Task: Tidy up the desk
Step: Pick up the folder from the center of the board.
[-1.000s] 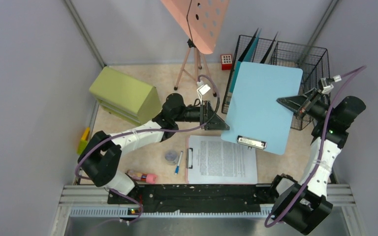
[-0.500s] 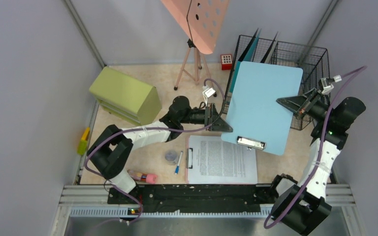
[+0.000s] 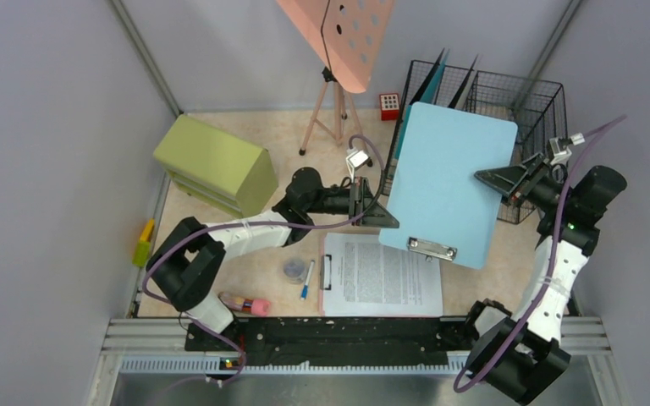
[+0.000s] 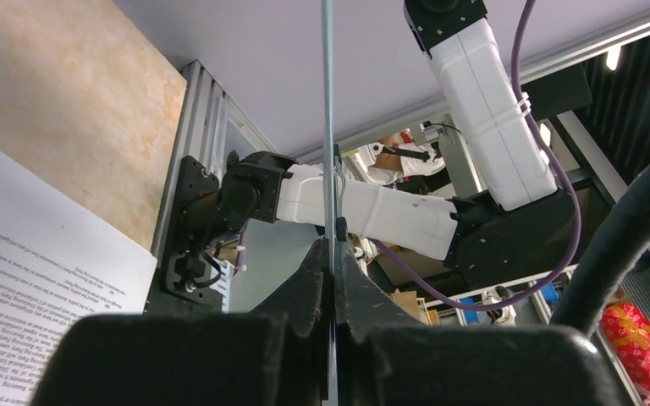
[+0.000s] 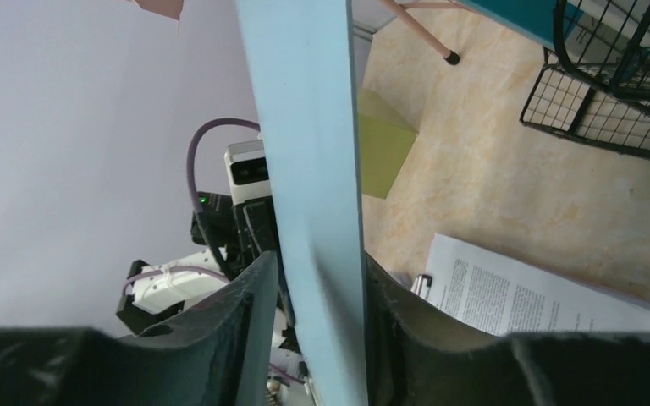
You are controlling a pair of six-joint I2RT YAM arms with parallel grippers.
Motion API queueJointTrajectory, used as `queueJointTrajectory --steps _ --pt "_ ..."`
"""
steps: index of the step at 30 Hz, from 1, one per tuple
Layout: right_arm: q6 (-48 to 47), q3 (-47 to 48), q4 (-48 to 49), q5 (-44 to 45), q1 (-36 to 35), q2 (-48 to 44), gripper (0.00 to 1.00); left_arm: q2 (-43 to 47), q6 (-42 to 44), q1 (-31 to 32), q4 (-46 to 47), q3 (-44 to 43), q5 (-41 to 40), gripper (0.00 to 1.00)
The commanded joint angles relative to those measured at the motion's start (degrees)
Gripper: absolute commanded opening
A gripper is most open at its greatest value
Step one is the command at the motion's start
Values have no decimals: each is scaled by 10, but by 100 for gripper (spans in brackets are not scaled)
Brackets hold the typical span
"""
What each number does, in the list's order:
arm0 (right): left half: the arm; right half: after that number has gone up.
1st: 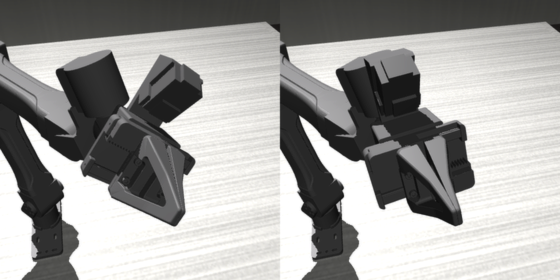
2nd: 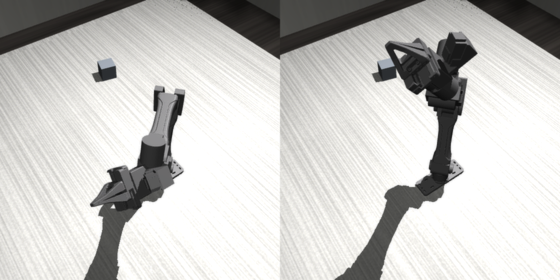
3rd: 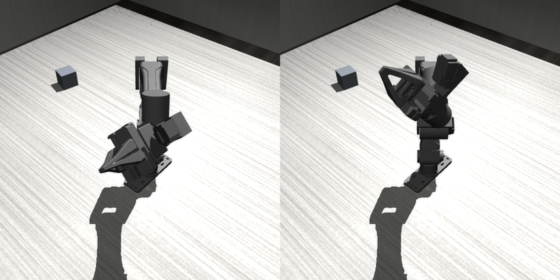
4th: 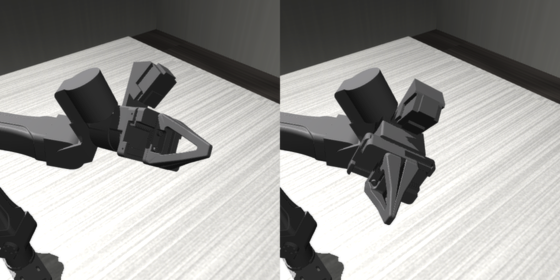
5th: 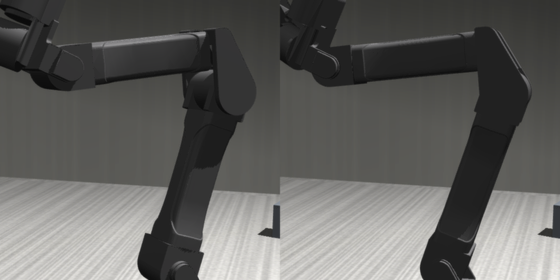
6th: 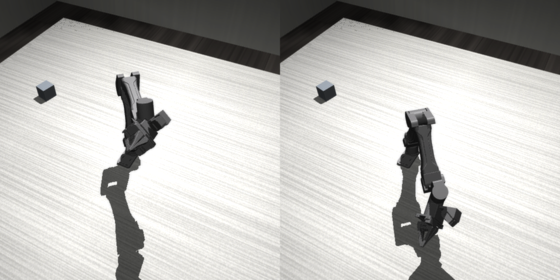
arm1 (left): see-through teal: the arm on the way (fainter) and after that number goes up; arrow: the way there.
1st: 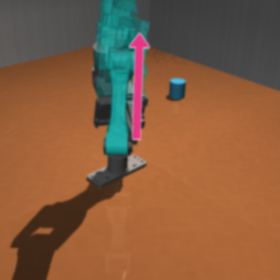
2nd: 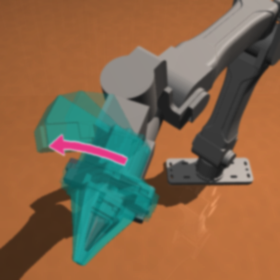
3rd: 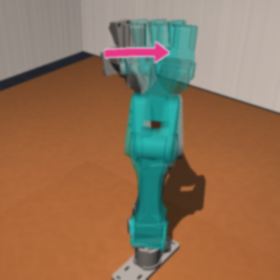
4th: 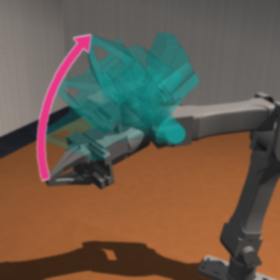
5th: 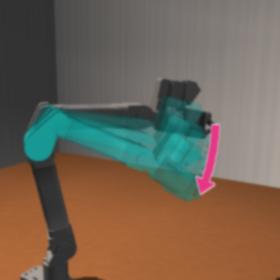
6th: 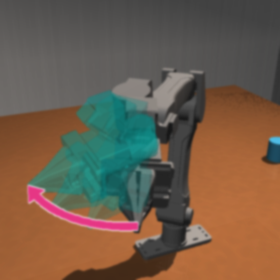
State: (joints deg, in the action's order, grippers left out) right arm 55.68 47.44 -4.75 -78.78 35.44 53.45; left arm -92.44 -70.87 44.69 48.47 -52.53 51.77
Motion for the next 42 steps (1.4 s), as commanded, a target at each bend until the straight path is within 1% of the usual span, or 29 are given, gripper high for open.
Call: queueJointTrajectory --steps 1,3,4,5,7,9,12,14,18,21,24,30,35,38,42 --pt "-139 63 -135 11 3 5 49 51 -25 -2 78 12 -19 0" --pt "-150 66 -150 13 4 7 58 62 -29 -4 85 20 -25 0" --pt "-154 68 -153 15 4 7 67 67 -29 -5 85 22 -26 0" --pt "-163 72 -161 18 4 7 73 72 -30 -7 85 25 -27 0" --pt "-195 87 -201 30 7 10 80 79 -31 -10 79 28 -28 0" --pt "-250 121 -261 44 14 22 84 84 -29 -13 66 32 -27 0" --pt "-354 204 -372 86 26 58 85 94 -20 -15 46 44 -30 0" --pt "-395 258 -418 107 34 80 86 97 -17 -15 37 51 -29 0" --pt "-400 333 -428 135 53 105 86 96 -1 -15 2 54 -31 0" --pt "-408 396 -445 172 53 123 86 87 5 -12 -18 50 -29 0" --pt "-406 447 -458 185 53 141 86 69 11 -2 -34 40 -25 0" --pt "-399 465 -460 195 53 150 86 41 28 37 -69 21 14 0" --pt "-402 461 -457 200 53 153 86 36 25 44 -98 10 50 0" --pt "-400 455 -452 201 53 153 86 16 15 47 -107 -1 85 0" --pt "-405 451 -454 206 53 152 86 -32 -15 52 -96 -33 155 0"
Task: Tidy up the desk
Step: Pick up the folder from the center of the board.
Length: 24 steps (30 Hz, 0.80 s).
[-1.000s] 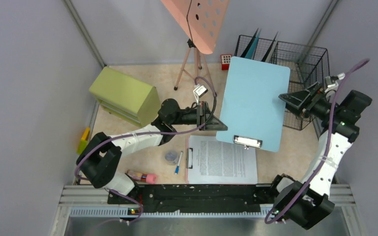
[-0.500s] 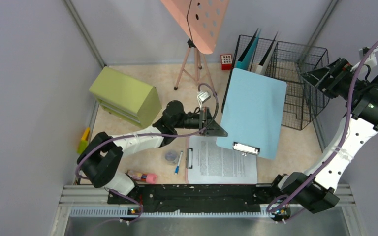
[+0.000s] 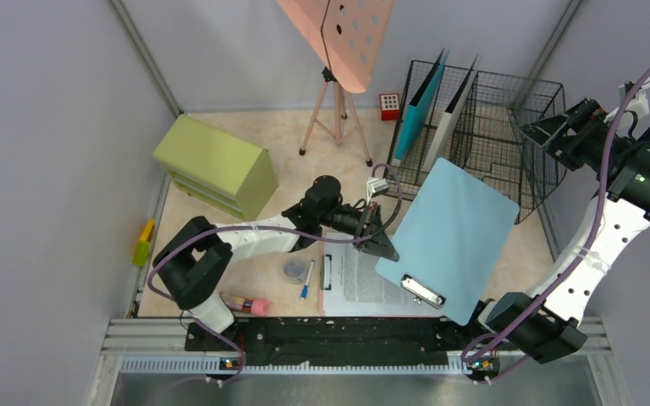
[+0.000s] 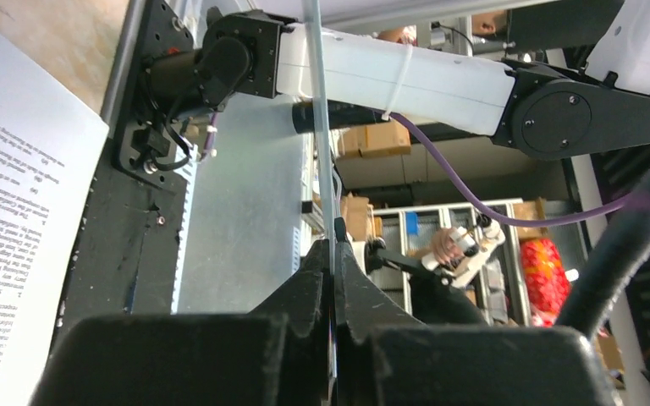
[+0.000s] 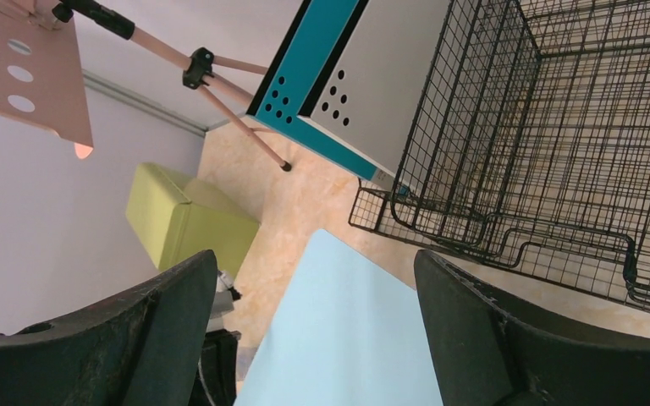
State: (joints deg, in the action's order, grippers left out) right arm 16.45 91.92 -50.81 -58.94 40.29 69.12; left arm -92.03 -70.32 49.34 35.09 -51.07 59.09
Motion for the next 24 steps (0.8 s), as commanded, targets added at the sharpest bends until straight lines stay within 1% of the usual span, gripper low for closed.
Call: queueJointTrajectory --steps 1,4,9,18,22,24 --pt "-14 7 5 10 5 -4 86 -46 -34 6 52 -51 96 0" --pt "-22 8 -1 17 6 -6 86 -67 -66 6 100 -53 122 0" --pt "-28 -5 -3 22 7 -9 86 -94 -77 8 104 -70 148 0" --pt "-28 -32 4 20 8 -14 86 -152 -116 9 156 -134 190 0" --pt "-27 -33 3 17 8 -17 86 -186 -183 8 237 -153 197 0" --pt "-26 -32 2 14 8 -19 86 -206 -235 8 295 -162 200 0"
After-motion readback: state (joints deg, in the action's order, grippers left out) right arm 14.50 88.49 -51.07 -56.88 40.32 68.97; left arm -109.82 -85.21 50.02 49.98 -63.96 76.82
